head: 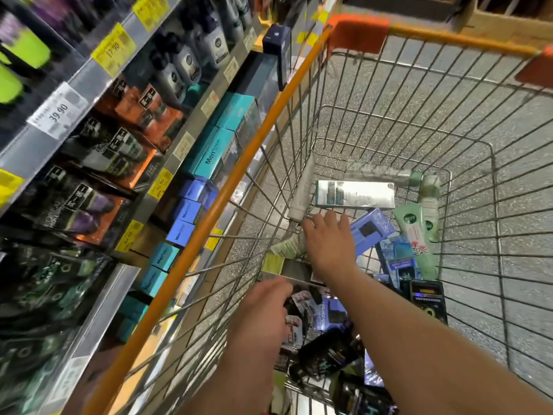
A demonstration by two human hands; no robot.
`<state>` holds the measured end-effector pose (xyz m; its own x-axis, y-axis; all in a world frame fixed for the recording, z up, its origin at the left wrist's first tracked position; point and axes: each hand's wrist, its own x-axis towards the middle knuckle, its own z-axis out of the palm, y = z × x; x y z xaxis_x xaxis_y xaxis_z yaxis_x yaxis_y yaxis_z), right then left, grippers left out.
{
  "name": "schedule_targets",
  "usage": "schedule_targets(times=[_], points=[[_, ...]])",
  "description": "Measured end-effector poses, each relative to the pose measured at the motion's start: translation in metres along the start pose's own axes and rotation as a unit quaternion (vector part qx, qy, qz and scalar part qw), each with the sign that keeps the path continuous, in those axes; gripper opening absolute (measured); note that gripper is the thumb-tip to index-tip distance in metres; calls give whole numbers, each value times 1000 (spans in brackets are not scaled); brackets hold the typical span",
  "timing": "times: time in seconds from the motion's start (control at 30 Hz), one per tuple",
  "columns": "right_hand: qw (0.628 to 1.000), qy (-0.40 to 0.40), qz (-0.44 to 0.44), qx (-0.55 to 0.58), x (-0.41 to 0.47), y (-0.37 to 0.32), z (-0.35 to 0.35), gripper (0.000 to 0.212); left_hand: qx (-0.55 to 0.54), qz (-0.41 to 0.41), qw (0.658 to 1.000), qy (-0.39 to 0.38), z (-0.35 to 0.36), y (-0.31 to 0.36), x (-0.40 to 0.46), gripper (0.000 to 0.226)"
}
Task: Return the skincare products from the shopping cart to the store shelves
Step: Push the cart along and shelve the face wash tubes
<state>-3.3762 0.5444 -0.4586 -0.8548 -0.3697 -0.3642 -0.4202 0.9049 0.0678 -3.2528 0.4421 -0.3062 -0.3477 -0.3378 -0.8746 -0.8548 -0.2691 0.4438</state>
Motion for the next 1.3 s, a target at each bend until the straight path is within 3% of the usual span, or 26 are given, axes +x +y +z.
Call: schedule_targets(times=[0.2, 0.33, 0.43, 0.53, 0.67, 0.8, 0.97, 1.17, 1.3], points=[[1000, 10, -19, -15, -13, 6, -13, 40, 13, 8, 1000, -15, 0, -3, -9, 7], [999, -10, 40, 33, -35, 15, -24, 34, 0, 5, 1000, -30, 0, -4, -20, 5], [986, -37, 105, 128, -60, 20, -32, 47, -27, -10, 999, -43, -1, -5, -28, 9], [924, -25, 183, 336, -93, 15, -44, 54, -54, -34, 996, -67, -3, -1, -43, 14], [778, 4, 291, 557, -136, -5, -72, 72, -39, -12, 997, -70, -12, 7, -72, 11], [673, 45, 343, 654, -172, -24, -120, 50, -25, 27, 996, -78, -32, 20, -108, 11], [613, 81, 320, 718, -218, -45, -189, 46, -30, 73, 987, -137, -65, 42, -157, 22], [599, 122, 267, 745, -270, -71, -280, 50, -58, 162, 965, -200, -118, 55, -223, 14], [543, 123, 244, 794, -296, -95, -329, 41, -82, 186, 955, -215, -152, 67, -263, 20]])
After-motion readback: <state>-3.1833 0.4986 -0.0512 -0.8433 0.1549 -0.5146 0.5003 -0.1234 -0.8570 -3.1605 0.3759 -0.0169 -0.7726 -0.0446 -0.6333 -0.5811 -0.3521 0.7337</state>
